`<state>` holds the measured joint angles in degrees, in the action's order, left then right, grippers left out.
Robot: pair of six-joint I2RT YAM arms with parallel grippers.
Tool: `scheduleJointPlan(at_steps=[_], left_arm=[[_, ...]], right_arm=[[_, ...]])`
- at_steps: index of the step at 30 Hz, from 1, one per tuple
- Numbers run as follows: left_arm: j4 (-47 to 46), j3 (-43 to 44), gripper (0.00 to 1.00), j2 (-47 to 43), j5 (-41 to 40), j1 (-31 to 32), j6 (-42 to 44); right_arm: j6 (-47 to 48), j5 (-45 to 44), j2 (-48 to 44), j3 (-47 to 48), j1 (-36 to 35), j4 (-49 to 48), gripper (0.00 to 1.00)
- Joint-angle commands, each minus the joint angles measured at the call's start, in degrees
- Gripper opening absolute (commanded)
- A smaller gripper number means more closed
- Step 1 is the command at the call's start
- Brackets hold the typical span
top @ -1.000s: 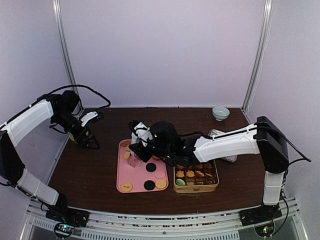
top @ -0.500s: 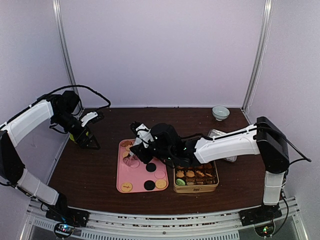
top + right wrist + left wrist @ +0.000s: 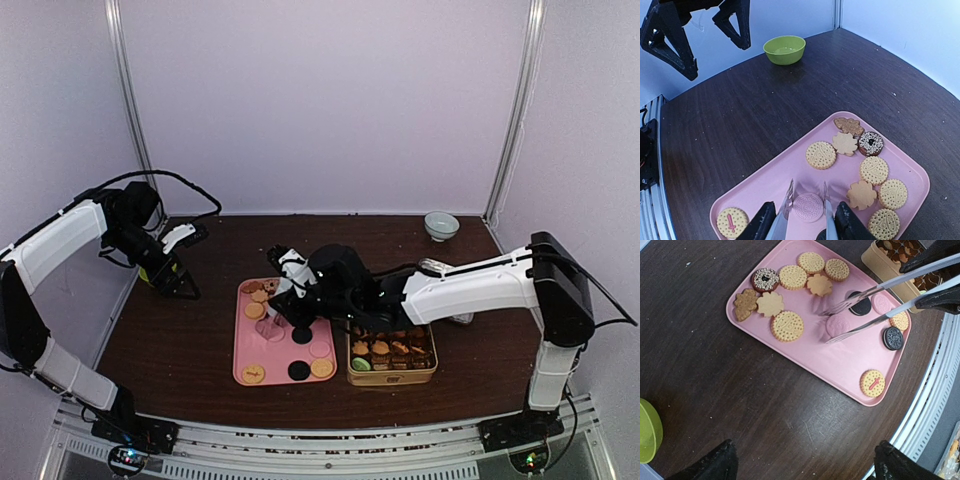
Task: Pack the cookies
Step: Pick up the fake cookies from the plate, then place the fake cookies in the empty pocket of the box.
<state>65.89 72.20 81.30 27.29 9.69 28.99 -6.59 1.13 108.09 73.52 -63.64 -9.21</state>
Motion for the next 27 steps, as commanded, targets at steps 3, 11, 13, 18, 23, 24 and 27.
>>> scheduleJointPlan(at_steps=[3,11,13,18,23,24,27], left_arm=[[-1.0,-0.5,0.98,-0.7,1.8,-0.4,0.2],[-0.9,0.3,0.98,-0.4,2.2,-0.4,0.2],[-0.9,0.3,0.98,-0.3,2.3,-0.4,0.1],[-0.9,0.2,0.98,-0.5,2.2,-0.4,0.0],[-1.0,0.2,0.98,-0.6,2.1,-0.4,0.0],[-0.9,0.2,0.98,-0.6,2.0,-0.4,0.1],[-0.9,0.4,0.98,-0.5,2.1,-0.4,0.1]], right_arm=[[1.3,1.5,-1.1,1.6,-0.5,5.8,0.38],[1.3,0.3,-1.5,4.0,-0.5,6.9,0.28],[1.0,0.5,-2.1,4.8,-0.4,6.5,0.24],[1.2,1.0,-4.2,7.4,-0.4,6.1,0.18],[1.4,1.1,-7.5,7.6,-0.2,6.3,0.15],[1.4,0.9,-8.3,7.3,-0.1,6.5,0.14],[1.2,0.3,-11.9,4.9,0.5,7.2,0.12]])
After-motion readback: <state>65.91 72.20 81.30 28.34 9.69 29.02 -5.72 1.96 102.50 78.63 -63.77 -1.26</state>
